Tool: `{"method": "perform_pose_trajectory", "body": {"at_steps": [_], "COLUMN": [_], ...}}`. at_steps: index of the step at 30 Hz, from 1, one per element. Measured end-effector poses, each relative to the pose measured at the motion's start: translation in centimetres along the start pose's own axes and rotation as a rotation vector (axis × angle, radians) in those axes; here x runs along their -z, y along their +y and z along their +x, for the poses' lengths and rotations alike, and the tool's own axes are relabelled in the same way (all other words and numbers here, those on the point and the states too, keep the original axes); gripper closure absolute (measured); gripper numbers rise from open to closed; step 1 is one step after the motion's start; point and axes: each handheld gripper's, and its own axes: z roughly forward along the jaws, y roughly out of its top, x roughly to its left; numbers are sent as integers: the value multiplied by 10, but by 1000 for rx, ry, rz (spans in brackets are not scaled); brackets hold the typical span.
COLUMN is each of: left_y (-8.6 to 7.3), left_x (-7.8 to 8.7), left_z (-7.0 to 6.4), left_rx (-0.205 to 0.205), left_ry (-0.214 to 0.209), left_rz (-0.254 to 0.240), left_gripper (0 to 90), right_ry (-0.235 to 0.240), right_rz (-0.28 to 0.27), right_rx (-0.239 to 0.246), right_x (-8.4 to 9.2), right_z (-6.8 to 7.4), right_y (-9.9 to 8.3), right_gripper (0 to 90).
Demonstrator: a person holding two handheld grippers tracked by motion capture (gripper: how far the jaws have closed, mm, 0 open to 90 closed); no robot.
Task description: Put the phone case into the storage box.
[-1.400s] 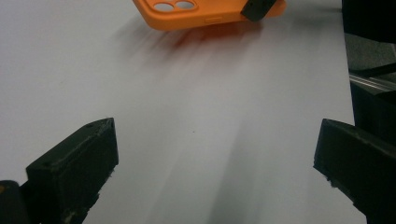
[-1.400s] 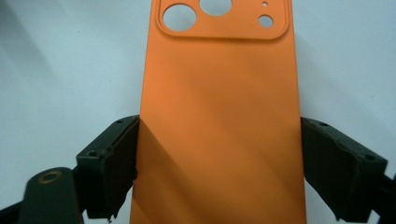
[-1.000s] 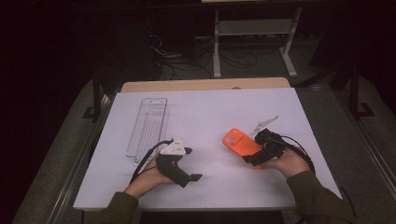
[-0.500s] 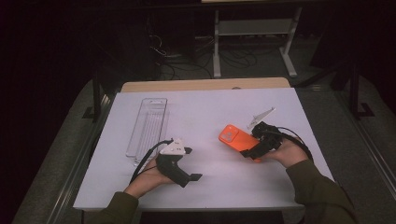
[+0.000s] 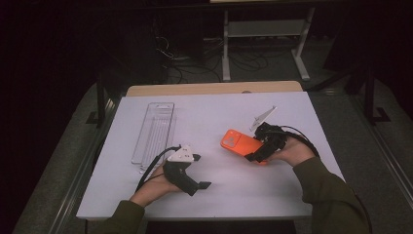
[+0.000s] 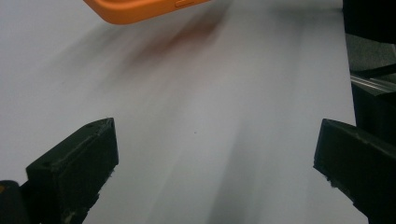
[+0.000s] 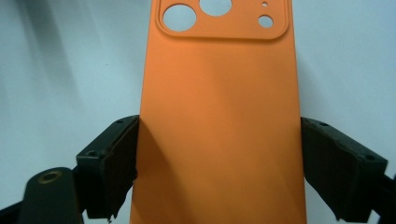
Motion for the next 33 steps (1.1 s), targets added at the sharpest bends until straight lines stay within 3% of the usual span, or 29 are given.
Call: {"method": "perform_pose_trajectory", "body": {"at_steps": [13,18,22,33], "left_y": [9,17,26,50], "left_x": [12,18,22,28], "left_z": [3,6,9,23], "left_rx": [-17,-42,-30,-59], "left_ry": [-4,-3,-13,-28], "left_rz": [-4,9,3,-6], "left_gripper": [0,0,0,0], "right_ry": [36,42,48,52], "right_rz": [4,5,0,-7], "right_rx": [98,114,135,159], "right_x": [-8,-7,-6,-4], "right_z": [5,6,7,9], "right_y": [3,4,5,7], "right_gripper": [152,152,153,152]}}
